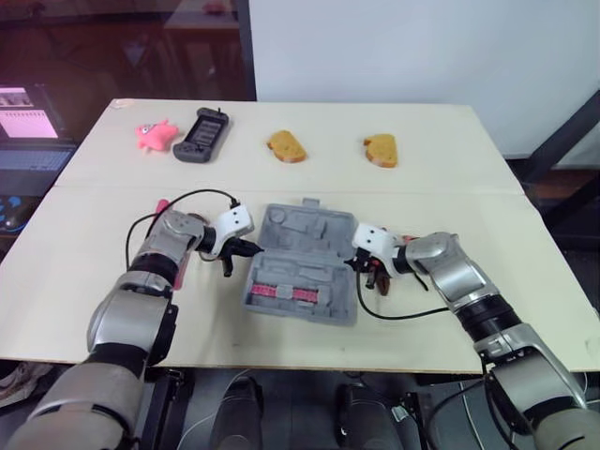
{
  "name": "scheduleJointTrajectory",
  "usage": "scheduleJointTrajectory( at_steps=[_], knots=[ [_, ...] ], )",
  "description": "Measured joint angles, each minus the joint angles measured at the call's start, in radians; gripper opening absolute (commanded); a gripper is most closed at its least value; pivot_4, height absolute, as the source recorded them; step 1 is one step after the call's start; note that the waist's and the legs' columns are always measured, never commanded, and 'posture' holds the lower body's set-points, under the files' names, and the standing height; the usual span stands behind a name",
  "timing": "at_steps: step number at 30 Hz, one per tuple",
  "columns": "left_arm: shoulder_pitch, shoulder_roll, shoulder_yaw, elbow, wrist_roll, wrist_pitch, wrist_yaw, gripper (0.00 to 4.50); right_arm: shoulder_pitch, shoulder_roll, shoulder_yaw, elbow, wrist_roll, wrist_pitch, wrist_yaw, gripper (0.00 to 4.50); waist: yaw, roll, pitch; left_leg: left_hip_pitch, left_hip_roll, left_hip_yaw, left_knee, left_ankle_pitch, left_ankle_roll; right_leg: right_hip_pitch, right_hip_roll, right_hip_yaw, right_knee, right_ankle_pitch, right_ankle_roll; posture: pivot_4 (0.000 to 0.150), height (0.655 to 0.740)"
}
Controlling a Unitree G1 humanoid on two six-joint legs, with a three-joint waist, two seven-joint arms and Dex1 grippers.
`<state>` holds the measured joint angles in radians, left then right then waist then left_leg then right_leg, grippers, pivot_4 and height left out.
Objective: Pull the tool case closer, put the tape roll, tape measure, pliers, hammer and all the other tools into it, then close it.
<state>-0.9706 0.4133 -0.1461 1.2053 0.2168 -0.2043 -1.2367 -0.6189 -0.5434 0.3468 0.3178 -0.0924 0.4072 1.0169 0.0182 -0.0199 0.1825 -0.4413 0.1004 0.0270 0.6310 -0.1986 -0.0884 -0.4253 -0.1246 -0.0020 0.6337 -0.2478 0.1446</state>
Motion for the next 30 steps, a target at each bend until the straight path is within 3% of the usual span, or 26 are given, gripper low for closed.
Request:
scheduleJointTrajectory(
  at_steps=[12,30],
  knots=[
    [0.138,0.053,0.004,-0.203,-0.063,0.033,-0.101,0.0,0.068,-0.007,0.003,-0.107,-0.003,0.009,0.025,0.03,-0.008,0.0,0.0,0.0,0.0,0.0,0.0,-0.001,0.002,0.0,0.0,0.0,0.0,0.0,0.0,0.15,0.7207],
    [0.391,0.15,0.003,-0.646,-0.157,0.302,-0.146,0.0,0.129,-0.029,0.028,-0.249,-0.021,0.082,0.038,0.03,-0.008,0.0,0.0,0.0,0.0,-0.001,0.0,-0.002,0.004,0.0,0.0,0.0,0.0,0.0,0.0,0.15,0.7207]
  ],
)
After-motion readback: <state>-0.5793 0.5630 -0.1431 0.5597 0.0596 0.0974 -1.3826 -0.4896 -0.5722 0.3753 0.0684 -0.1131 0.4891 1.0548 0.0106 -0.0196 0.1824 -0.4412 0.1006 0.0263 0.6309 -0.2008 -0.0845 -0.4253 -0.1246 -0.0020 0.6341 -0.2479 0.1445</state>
